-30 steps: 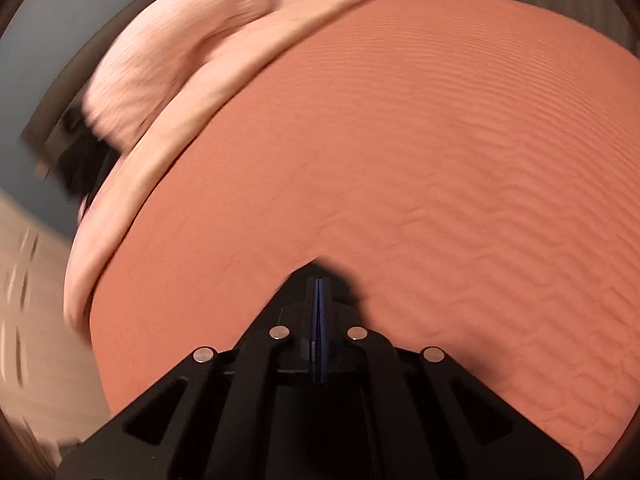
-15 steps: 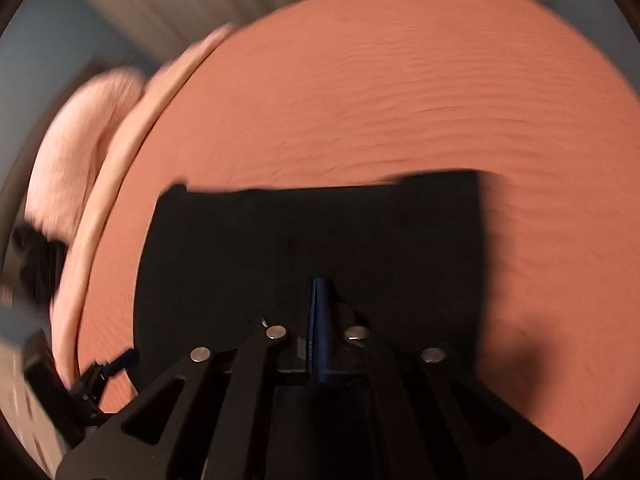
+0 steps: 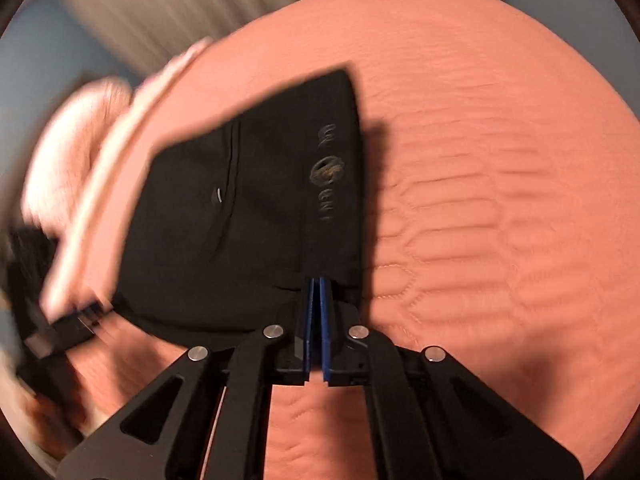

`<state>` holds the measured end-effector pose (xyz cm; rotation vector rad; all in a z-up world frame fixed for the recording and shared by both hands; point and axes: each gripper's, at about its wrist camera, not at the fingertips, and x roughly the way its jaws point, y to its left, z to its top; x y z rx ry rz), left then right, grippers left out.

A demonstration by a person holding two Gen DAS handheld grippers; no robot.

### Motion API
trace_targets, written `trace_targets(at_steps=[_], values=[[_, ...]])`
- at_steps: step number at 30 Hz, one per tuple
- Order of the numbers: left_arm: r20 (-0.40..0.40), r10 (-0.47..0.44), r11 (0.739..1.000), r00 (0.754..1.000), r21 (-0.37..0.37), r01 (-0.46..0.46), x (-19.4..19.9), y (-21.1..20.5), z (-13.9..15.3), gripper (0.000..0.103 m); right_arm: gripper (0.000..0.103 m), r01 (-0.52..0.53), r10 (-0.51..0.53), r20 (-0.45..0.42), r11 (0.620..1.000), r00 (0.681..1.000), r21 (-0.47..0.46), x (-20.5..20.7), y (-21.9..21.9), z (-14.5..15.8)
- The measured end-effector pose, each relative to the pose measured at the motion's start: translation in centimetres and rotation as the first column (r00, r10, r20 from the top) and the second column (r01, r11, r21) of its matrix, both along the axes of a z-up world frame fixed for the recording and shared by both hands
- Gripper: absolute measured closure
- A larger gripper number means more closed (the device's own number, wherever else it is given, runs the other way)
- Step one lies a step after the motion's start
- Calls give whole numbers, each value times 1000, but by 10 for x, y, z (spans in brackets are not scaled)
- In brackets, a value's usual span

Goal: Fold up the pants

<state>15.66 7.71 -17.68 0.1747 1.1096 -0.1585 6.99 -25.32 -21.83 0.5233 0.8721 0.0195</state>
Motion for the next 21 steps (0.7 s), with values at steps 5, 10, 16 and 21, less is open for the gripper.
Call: trace_targets(at_steps=[5, 10, 16, 21], values=[[3, 1, 1000, 1000, 16, -1, -9, 11, 6, 11, 92, -39, 22, -134, 991, 991, -126, 18, 14, -30], [110, -68, 995, 992, 84, 59, -33, -9, 36, 11, 91, -16, 14, -19, 994, 1000, -112, -19, 22, 6], [145, -96, 993, 985, 83, 85, -52, -22, 55, 11, 91, -9, 8, -8, 999, 1000, -54, -35, 72, 13], [122, -95, 993, 988, 75, 86, -51, -26, 57, 11, 89, -11, 11, -13, 1000, 1000, 1, -37, 82, 26]])
